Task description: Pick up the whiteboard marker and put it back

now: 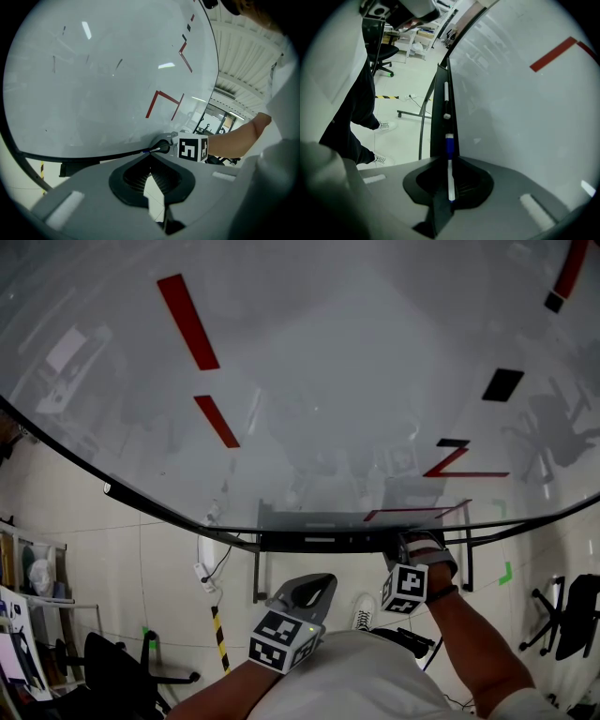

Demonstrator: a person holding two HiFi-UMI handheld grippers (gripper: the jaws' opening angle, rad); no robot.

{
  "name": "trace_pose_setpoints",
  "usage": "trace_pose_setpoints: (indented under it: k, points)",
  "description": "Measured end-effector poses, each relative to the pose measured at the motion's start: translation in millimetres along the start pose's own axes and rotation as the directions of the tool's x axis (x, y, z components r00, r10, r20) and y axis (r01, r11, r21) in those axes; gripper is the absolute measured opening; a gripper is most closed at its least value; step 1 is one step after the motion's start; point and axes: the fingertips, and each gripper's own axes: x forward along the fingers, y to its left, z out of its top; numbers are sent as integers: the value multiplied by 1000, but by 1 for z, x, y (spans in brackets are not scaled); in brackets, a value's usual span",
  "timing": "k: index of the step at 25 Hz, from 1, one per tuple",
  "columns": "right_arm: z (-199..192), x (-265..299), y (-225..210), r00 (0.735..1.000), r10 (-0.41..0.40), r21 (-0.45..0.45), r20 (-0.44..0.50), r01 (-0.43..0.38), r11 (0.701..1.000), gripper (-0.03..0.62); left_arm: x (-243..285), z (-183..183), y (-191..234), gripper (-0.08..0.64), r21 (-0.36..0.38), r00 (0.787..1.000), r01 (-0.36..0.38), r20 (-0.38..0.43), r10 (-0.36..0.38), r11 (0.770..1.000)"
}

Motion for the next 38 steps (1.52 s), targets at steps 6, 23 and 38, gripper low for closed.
trace_pose_setpoints:
  k: [6, 23, 38]
  points:
    - [3, -16, -3, 999, -29, 14, 21, 28, 1000, 32, 1, -1, -3, 17, 0, 1000, 5, -3, -5, 1000]
    - [5, -75, -34, 961, -134, 517, 241, -10, 856, 32, 3, 9, -9, 17, 38, 999, -15, 32, 14, 999]
    - [0, -89, -37, 870, -178, 819, 460, -338, 463, 32, 4, 15, -11, 17, 43, 998, -13, 68, 11, 999]
